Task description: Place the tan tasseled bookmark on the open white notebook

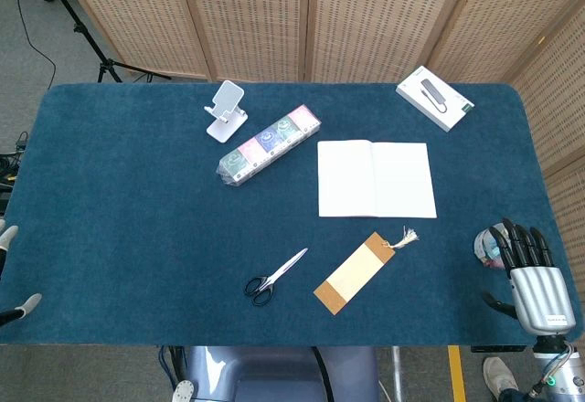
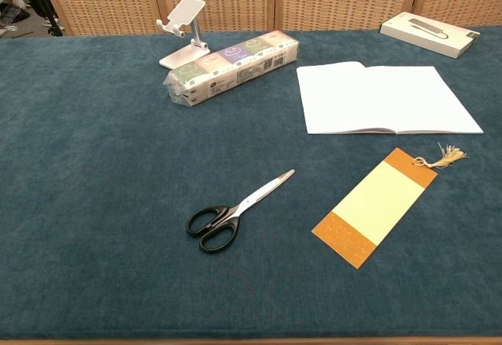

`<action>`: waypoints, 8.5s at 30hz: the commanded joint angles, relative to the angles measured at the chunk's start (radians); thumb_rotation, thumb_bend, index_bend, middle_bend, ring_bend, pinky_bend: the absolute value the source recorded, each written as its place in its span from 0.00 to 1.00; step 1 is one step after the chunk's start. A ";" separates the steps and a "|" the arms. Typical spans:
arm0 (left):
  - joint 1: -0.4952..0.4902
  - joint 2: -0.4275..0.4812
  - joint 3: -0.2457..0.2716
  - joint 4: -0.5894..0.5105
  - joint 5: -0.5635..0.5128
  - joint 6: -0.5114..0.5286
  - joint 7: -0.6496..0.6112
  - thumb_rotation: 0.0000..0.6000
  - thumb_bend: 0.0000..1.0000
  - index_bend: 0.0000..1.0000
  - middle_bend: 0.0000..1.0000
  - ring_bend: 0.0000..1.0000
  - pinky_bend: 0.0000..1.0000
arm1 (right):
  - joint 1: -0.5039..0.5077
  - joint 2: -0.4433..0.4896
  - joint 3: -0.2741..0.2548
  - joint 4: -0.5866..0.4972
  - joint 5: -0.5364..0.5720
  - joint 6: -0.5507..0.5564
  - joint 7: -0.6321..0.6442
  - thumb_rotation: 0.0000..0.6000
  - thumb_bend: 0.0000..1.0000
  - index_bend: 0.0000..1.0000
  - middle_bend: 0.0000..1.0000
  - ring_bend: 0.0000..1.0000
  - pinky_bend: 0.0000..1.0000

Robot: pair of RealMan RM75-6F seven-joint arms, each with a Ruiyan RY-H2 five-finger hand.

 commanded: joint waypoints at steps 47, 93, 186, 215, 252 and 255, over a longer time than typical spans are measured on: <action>-0.042 0.000 -0.028 0.003 -0.094 -0.088 0.005 1.00 0.00 0.00 0.00 0.00 0.00 | 0.580 -0.167 -0.001 0.056 0.070 -0.800 -0.148 1.00 0.13 0.26 0.00 0.00 0.00; -0.052 -0.006 -0.028 0.004 -0.109 -0.102 0.016 1.00 0.00 0.00 0.00 0.00 0.00 | 0.611 -0.259 -0.083 0.157 -0.017 -0.674 -0.097 1.00 0.17 0.37 0.00 0.00 0.00; -0.161 -0.138 -0.107 0.061 -0.417 -0.220 0.271 1.00 0.00 0.00 0.00 0.00 0.00 | 0.975 -0.533 -0.418 1.453 -0.385 -0.606 0.412 1.00 0.25 0.02 0.00 0.00 0.02; -0.123 -0.016 -0.062 -0.011 -0.280 -0.214 0.083 1.00 0.00 0.00 0.00 0.00 0.00 | 0.807 -0.203 -0.039 0.457 0.251 -0.835 0.488 1.00 1.00 0.17 0.10 0.05 0.08; -0.118 -0.006 -0.051 -0.003 -0.256 -0.218 0.043 1.00 0.00 0.00 0.00 0.00 0.00 | 0.732 -0.299 -0.006 0.520 0.373 -0.961 0.305 1.00 1.00 0.17 0.11 0.06 0.09; -0.118 -0.006 -0.051 -0.003 -0.255 -0.217 0.043 1.00 0.00 0.00 0.00 0.00 0.00 | 0.726 -0.295 -0.008 0.506 0.358 -0.958 0.304 1.00 1.00 0.17 0.11 0.06 0.09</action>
